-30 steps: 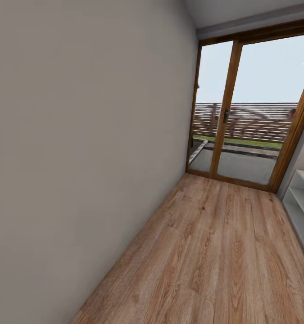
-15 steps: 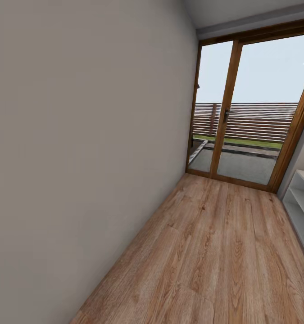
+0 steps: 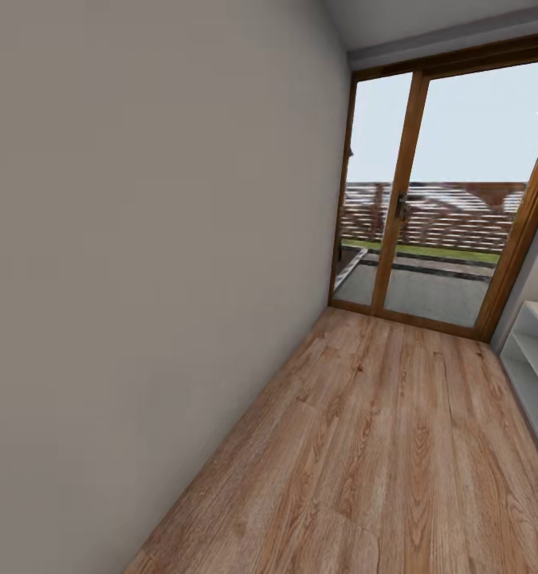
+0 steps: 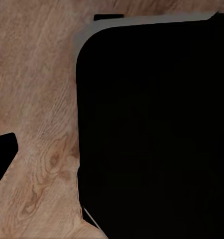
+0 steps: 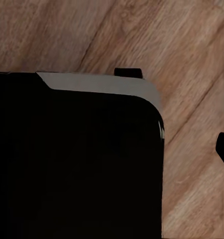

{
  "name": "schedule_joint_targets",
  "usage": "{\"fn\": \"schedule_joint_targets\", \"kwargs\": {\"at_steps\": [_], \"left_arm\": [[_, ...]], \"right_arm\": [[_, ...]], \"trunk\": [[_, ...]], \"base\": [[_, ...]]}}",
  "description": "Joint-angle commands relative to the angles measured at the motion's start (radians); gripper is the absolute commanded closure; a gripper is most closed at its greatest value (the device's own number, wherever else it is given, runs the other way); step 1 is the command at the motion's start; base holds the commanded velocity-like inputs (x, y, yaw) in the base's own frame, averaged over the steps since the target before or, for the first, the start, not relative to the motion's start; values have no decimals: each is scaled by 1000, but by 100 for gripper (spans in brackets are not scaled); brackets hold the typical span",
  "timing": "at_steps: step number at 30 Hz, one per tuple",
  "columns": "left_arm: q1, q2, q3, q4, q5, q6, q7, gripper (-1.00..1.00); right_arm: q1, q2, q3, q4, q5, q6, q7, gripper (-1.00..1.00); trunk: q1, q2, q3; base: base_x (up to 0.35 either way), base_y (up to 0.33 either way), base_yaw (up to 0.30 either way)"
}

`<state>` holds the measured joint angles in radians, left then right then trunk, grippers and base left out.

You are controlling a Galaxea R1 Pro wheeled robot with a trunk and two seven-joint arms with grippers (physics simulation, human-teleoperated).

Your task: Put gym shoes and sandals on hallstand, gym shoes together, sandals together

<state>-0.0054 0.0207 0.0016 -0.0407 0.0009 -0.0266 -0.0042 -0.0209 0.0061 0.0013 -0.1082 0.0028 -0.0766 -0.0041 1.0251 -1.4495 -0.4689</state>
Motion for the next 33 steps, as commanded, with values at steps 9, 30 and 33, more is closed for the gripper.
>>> {"fn": "schedule_joint_targets", "kwargs": {"at_steps": [9,30,33], "left_arm": [[-37,36,0,-140,2,-244,5,-100],[-220,37,14,-166,9,-338,13,-100],[-225,40,32,-166,10,-386,13,-100]], "right_arm": [[-1,-87,-5,-234,0,-15,-2,-100],[-27,-111,-9,-515,-2,-145,-2,-100],[-31,-115,-25,-510,-4,-182,-2,-100]], "trunk": [[0,-1,-1],[0,-1,-1],[0,-1,-1]], "base": [[0,0,0],[0,0,0],[0,0,0]]}}
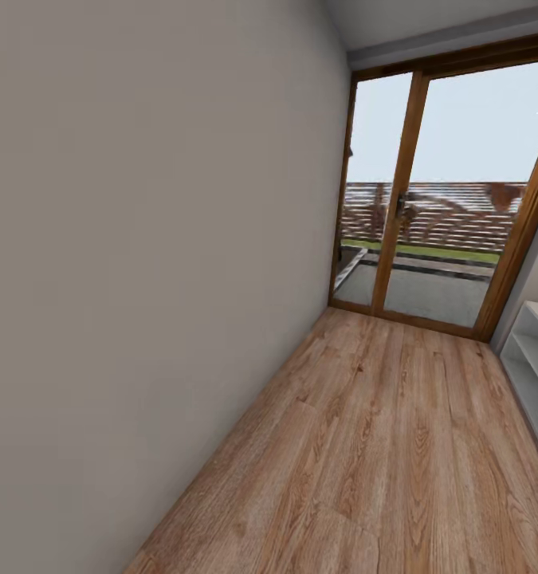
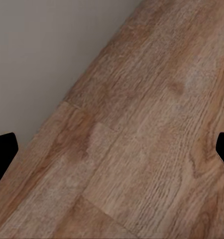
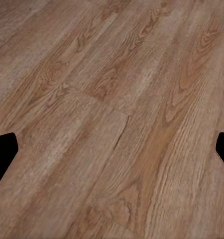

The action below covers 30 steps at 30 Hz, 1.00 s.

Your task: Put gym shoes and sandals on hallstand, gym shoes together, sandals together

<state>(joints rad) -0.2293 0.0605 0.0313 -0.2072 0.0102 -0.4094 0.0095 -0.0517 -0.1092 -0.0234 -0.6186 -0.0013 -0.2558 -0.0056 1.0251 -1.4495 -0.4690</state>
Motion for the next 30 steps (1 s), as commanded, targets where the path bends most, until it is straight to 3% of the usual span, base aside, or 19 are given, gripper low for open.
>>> {"fn": "schedule_joint_targets", "kwargs": {"at_steps": [1,8,19,30], "left_arm": [[-1,0,10,1,1,-16,-1,-100],[3,-1,60,11,-3,-65,-19,-100],[14,-3,59,16,-16,-71,-24,-100],[15,-1,59,17,-18,-71,-23,-100]], "right_arm": [[-1,-3,-10,5,-1,-9,-1,-100],[-3,-20,-84,50,-3,-32,5,-100],[-3,-20,-91,65,-6,-34,9,-100],[-3,-16,-91,66,-9,-34,9,-100]], "trunk": [[0,-1,-1],[0,-1,-1],[0,-1,-1],[0,-1,-1]], "base": [[0,0,0],[0,0,0],[-20,0,0],[-273,0,0]]}}
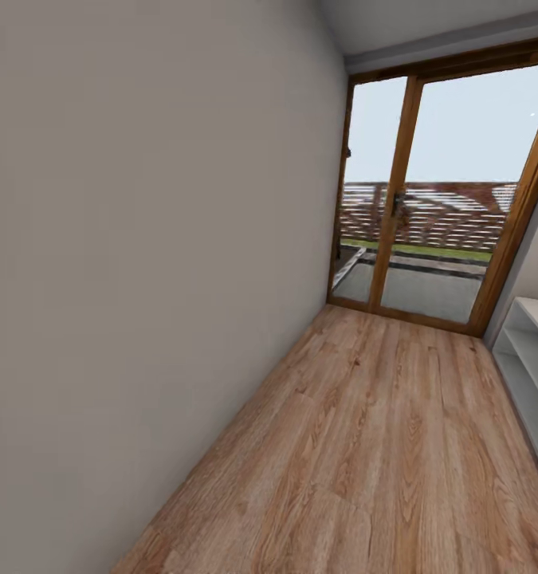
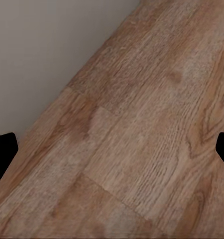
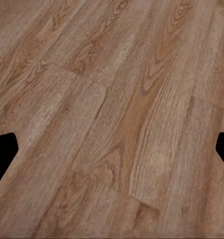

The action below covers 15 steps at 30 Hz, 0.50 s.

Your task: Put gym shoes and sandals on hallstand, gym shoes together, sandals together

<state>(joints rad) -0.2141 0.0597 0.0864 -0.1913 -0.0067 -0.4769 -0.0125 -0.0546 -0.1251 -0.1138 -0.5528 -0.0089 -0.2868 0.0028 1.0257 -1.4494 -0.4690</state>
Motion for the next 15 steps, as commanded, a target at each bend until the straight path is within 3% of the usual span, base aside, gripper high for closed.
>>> {"fn": "schedule_joint_targets", "kwargs": {"at_steps": [1,15], "left_arm": [[-1,0,4,1,-1,-3,-1,-100],[-2,1,4,0,-1,-3,-1,-100]], "right_arm": [[-1,1,-1,1,-1,-3,0,-100],[-1,2,-1,1,0,-3,-1,-100]], "trunk": [[-1,-1,-1],[-1,-1,-1]], "base": [[-330,0,0],[-335,0,23]]}}
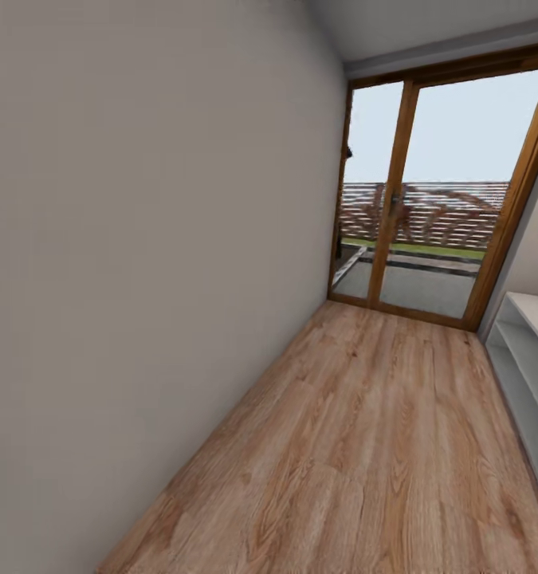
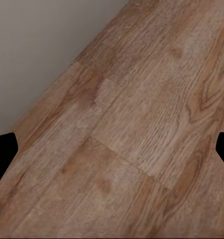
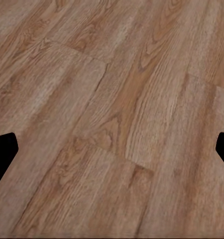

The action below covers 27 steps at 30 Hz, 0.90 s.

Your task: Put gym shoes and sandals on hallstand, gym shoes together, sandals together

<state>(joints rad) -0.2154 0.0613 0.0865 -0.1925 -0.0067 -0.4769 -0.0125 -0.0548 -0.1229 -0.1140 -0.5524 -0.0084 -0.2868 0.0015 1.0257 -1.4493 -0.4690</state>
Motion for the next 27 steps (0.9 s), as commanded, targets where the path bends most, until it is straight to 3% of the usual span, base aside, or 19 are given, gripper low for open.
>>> {"fn": "schedule_joint_targets", "kwargs": {"at_steps": [1,27], "left_arm": [[-1,0,4,1,-1,-3,-1,-100],[-1,0,5,1,0,-3,-1,-100]], "right_arm": [[0,0,-1,1,-1,-3,0,-100],[0,0,-1,2,-1,-3,0,-100]], "trunk": [[-1,-1,-1],[-1,-1,-1]], "base": [[-337,0,147],[-337,2,264]]}}
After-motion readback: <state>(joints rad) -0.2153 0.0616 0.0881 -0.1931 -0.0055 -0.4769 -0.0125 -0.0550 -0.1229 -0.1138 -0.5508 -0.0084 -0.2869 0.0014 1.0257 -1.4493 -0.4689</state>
